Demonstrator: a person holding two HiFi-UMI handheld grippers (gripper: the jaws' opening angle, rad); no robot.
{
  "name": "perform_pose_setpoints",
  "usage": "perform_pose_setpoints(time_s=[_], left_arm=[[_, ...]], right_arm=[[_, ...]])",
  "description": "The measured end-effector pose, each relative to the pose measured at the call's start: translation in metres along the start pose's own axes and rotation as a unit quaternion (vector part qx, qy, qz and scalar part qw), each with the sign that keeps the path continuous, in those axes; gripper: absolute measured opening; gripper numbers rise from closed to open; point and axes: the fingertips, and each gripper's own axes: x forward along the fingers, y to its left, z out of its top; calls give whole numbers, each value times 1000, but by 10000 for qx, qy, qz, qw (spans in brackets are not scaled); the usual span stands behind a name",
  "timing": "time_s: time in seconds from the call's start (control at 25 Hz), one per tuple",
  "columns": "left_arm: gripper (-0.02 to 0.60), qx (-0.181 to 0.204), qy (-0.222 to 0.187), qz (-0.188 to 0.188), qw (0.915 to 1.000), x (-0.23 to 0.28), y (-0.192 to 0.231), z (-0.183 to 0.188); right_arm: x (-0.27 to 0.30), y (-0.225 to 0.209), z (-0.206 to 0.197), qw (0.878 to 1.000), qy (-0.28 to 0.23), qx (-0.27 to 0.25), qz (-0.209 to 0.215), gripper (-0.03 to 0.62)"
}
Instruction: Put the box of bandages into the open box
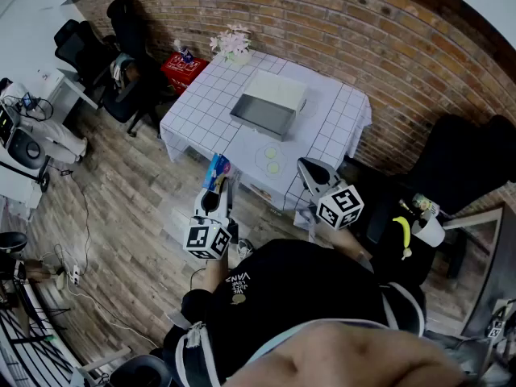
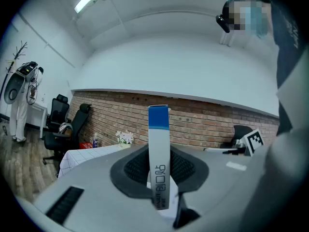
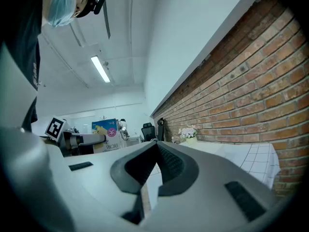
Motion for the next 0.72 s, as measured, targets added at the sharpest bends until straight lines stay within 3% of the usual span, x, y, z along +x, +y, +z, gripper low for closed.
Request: perform_pose_setpoints(time_s=[0.28, 0.72], left_arm=[[80, -69, 2, 43, 10000, -6, -8, -6], [80, -194, 87, -46, 9998, 7, -1, -18]], right_arm=[[-11, 0, 7, 9996, -269, 130, 2, -3], [-3, -8, -4, 9995, -187, 244, -117, -2]])
